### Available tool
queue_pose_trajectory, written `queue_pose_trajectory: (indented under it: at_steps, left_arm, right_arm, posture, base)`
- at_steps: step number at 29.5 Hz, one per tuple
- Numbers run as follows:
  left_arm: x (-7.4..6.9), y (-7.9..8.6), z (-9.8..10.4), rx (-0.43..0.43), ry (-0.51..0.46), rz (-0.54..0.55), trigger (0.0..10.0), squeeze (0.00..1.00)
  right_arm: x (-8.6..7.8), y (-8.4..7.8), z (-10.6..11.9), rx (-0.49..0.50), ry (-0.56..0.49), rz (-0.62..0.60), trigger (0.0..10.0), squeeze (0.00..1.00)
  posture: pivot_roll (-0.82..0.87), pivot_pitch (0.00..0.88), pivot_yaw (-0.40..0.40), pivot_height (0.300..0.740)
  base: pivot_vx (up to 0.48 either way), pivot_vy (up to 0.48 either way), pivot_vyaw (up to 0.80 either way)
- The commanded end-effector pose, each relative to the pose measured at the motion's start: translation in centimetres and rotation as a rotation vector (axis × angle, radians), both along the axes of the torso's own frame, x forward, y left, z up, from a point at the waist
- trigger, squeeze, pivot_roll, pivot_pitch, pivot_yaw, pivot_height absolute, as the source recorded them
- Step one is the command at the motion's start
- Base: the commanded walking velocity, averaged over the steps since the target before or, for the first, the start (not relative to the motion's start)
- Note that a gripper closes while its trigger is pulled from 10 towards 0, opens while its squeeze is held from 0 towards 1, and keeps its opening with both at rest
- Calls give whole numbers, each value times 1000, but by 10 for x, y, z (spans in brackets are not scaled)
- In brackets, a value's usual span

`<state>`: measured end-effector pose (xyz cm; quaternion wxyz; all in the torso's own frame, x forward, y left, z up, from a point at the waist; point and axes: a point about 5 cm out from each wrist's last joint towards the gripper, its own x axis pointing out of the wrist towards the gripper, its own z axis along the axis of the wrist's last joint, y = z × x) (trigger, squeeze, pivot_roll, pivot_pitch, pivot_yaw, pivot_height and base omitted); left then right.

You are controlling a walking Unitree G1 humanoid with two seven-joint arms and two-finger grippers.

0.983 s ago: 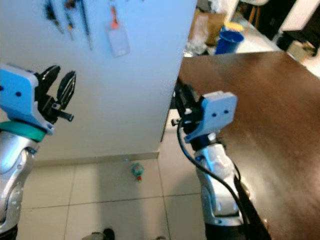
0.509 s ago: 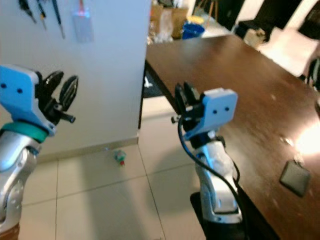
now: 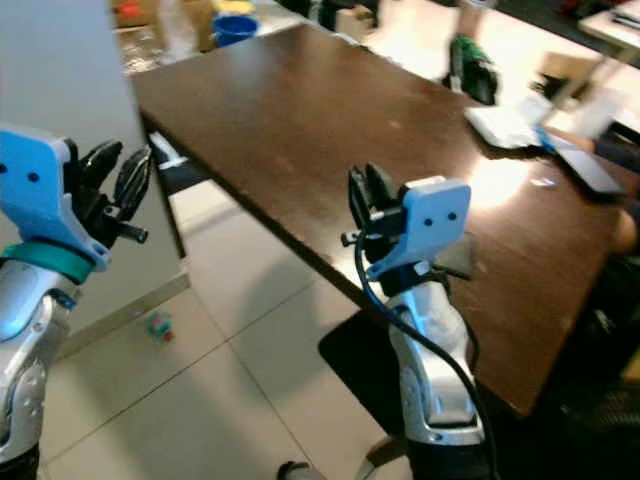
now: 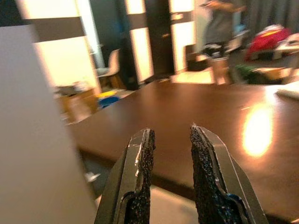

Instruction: Hang keys on a hook

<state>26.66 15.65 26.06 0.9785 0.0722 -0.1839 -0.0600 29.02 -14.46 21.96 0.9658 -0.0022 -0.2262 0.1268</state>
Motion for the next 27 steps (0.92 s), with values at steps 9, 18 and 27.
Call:
queue_pose_trajectory:
  at_steps: [9, 18, 27]
  left_arm:
    - [0, 1, -2, -1, 16, -1, 10000, 0]
    - [1, 1, -2, 1, 16, -1, 10000, 0]
    - [1, 1, -2, 5, 13, -1, 10000, 0]
  right_arm:
    - [1, 2, -3, 10, 17, 10, 10000, 0]
    - [1, 3, -3, 11, 16, 13, 10000, 0]
    - [2, 4, -3, 10, 13, 15, 10000, 0]
  posture:
    - [63, 0, 36, 740]
    - [62, 0, 37, 740]
    - [64, 0, 39, 740]
  base:
    - [0, 0, -800]
    - [0, 0, -800]
    - [0, 0, -800]
